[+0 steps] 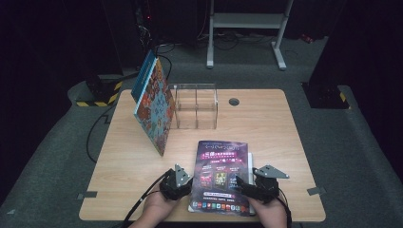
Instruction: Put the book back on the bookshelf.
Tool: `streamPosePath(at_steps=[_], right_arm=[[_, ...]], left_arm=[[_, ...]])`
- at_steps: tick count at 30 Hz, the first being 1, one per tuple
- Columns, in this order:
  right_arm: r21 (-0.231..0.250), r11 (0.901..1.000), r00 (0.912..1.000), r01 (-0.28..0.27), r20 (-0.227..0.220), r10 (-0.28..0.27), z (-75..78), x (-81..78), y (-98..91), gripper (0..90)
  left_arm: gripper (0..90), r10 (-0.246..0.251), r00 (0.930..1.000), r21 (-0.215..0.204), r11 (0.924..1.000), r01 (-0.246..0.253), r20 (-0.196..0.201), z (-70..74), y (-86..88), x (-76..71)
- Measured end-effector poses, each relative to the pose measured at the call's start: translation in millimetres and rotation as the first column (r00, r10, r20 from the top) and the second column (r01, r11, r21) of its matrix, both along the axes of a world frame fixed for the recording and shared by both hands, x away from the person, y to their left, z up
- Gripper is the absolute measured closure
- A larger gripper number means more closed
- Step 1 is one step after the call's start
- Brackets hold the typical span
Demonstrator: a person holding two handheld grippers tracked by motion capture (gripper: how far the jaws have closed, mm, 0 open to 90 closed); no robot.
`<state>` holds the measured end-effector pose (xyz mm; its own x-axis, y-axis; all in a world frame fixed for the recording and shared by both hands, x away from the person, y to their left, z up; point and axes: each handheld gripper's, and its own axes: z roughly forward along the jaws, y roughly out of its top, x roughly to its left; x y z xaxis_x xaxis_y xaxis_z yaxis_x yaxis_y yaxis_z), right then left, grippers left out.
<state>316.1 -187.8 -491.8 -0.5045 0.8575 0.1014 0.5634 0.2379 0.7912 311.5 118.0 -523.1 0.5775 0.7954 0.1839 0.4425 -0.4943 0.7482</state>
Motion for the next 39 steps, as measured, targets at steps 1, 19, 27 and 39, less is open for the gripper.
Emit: streamPosePath(at_steps=[1,19,27,39], right_arm=[[0.004,1.0000,1.0000,0.001,-0.001,-0.001,0.1,0.0,-0.3,25.7],[0.006,0.9993,0.9992,0.036,-0.018,-0.036,-1.5,0.1,-7.7,24.4],[0.013,0.9991,0.9989,0.040,-0.024,-0.040,-2.0,-2.4,-8.9,24.5],[0.041,0.9975,0.9966,0.057,-0.062,-0.055,-4.5,1.6,-13.1,20.1]], left_arm=[[49.2,0.002,1.0000,-0.007,1.0000,-0.002,-0.005,0.1,0.0,0.2],[47.8,-0.026,0.9997,-0.056,0.9981,0.026,0.002,1.4,-21.2,7.1],[47.7,-0.061,0.9980,-0.003,0.9981,0.061,0.016,3.7,-27.8,13.6],[40.9,-0.001,0.9999,-0.107,0.9942,0.000,-0.010,11.1,3.0,9.4]])
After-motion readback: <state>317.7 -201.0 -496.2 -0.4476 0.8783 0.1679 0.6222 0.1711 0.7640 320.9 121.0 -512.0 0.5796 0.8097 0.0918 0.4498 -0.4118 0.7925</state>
